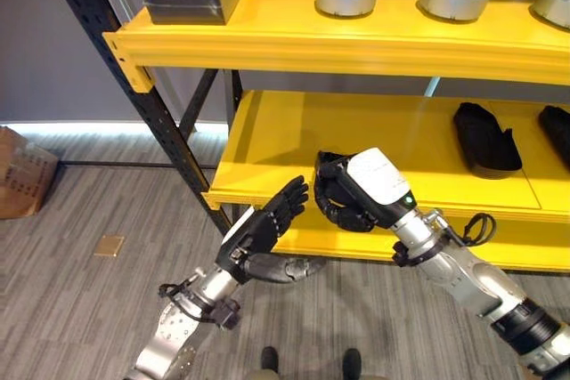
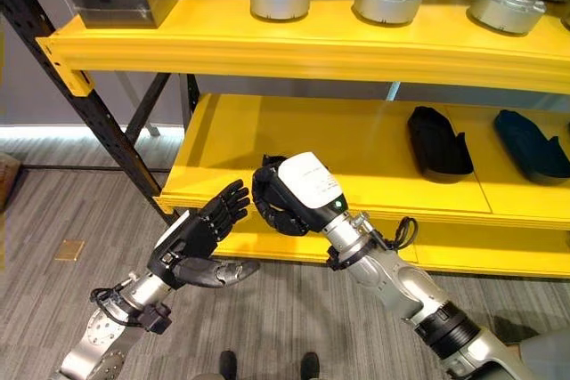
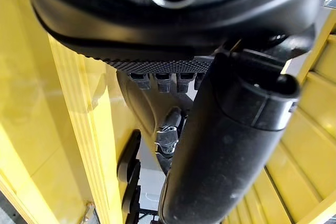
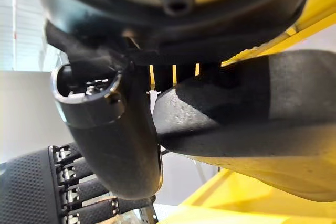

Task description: Move parts from the plastic box to the shelf.

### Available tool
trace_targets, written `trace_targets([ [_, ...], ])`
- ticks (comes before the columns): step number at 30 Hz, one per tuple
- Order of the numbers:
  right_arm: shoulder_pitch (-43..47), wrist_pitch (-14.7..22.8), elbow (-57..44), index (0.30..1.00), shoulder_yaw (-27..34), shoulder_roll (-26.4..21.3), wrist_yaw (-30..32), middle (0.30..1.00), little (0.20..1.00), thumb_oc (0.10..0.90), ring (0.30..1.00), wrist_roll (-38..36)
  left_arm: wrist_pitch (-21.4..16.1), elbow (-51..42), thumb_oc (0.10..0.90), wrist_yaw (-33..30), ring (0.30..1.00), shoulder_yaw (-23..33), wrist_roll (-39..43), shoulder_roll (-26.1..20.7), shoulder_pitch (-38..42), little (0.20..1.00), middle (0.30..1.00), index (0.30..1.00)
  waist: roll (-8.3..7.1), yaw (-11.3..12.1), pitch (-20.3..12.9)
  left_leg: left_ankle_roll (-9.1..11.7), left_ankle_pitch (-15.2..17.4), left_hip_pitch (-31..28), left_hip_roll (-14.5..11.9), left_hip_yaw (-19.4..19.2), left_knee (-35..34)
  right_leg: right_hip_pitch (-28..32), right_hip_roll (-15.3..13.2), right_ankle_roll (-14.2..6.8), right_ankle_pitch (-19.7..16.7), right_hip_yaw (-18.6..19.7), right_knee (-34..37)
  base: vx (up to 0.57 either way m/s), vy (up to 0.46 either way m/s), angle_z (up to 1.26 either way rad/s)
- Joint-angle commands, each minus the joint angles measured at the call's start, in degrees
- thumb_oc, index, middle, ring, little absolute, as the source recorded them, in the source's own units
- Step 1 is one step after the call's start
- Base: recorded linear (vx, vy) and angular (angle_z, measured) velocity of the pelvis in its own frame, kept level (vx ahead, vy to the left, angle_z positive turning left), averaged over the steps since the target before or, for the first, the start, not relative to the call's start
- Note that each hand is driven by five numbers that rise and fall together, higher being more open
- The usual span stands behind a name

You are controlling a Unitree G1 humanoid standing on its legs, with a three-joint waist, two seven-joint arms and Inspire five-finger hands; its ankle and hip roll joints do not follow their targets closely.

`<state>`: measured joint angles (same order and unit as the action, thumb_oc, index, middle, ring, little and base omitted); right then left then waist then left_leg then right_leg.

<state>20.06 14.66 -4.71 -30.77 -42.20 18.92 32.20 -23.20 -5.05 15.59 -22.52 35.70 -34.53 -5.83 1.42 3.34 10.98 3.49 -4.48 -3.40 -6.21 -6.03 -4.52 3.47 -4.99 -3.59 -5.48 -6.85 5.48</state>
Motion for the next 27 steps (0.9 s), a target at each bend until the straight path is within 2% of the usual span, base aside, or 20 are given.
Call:
trace_targets([
  [1, 3.71, 2.49, -6.1, 0.3, 1.78, 1.63, 4.01, 0.3, 0.3, 0.4, 0.3, -3.13, -5.21, -4.1, 0.9, 0.44, 1.0, 0.38, 1.29, 1.06, 2.16, 1.0, 1.0, 1.0, -1.48, 0.78, -5.98, -0.09, 1.36, 0.19, -0.8, 3.61, -0.17, 1.44, -4.17, -3.32, 1.64, -2.38, -0.48, 0.0, 0.009, 0.04],
  [6, 3.92, 2.06, -5.91, 0.3, 1.5, 1.8, 4.49, 0.3, 0.3, 0.4, 0.3, -3.19, -5.0, -4.11, 0.9, 0.77, 1.0, 0.2, 1.32, 0.94, 2.08, 1.0, 1.0, 1.0, -1.54, 0.98, -6.12, -0.17, 1.37, 0.16, -0.75, 3.74, -0.16, 1.64, -4.18, -3.25, 1.77, -2.43, -0.48, 0.0, 0.001, 0.01],
  [7, 0.49, 11.32, -12.83, 0.3, 8.37, 0.68, -0.56, 0.3, 0.3, 0.4, 0.3, -6.19, -1.57, -3.52, 0.9, 8.01, 1.0, 1.04, 6.0, 2.61, 5.99, 1.0, 1.0, 1.0, -1.04, -0.44, -7.55, 0.06, 2.17, 0.72, -0.57, 1.52, -0.48, -0.38, -3.71, -3.67, 1.69, -4.18, -0.48, 0.0, 0.0, 0.0],
  [17, 0.75, 10.65, -13.31, 0.3, 7.74, 0.7, -0.1, 0.3, 0.3, 0.4, 0.3, -5.97, -1.3, -4.22, 0.9, 7.56, 1.0, 0.67, 6.24, 2.56, 5.74, 1.0, 1.0, 1.0, -1.11, -0.42, -7.82, 0.04, 2.34, 0.29, -0.57, 1.04, -0.48, -0.15, -3.82, -3.97, 1.64, -3.93, -0.48, 0.0, 0.001, 0.0],
  [21, 0.95, 10.52, -14.07, 0.3, 7.52, 0.2, -0.16, 0.3, 0.3, 0.4, 0.3, -5.4, -1.28, -4.45, 0.9, 9.3, 1.0, 0.43, 7.69, 2.57, 5.78, 1.0, 1.0, 1.0, -1.17, -0.5, -7.94, 0.01, 2.43, 0.31, -0.59, 0.71, -0.48, -0.32, -3.88, -4.03, 1.62, -3.84, -0.48, -0.01, 0.007, 0.0],
  [27, 3.32, 10.37, -14.05, 0.3, 6.44, -0.89, -0.19, 0.3, 0.3, 0.4, 0.3, -3.27, -1.4, -5.03, 0.9, 7.32, 1.0, -0.39, 7.6, 2.31, 6.71, 1.0, 1.0, 1.0, -1.2, -0.66, -7.71, 0.0, 2.34, 0.28, -0.59, 0.27, -0.48, -0.47, -3.77, -3.99, 1.61, -3.49, -0.48, -0.03, 0.05, -0.02],
])
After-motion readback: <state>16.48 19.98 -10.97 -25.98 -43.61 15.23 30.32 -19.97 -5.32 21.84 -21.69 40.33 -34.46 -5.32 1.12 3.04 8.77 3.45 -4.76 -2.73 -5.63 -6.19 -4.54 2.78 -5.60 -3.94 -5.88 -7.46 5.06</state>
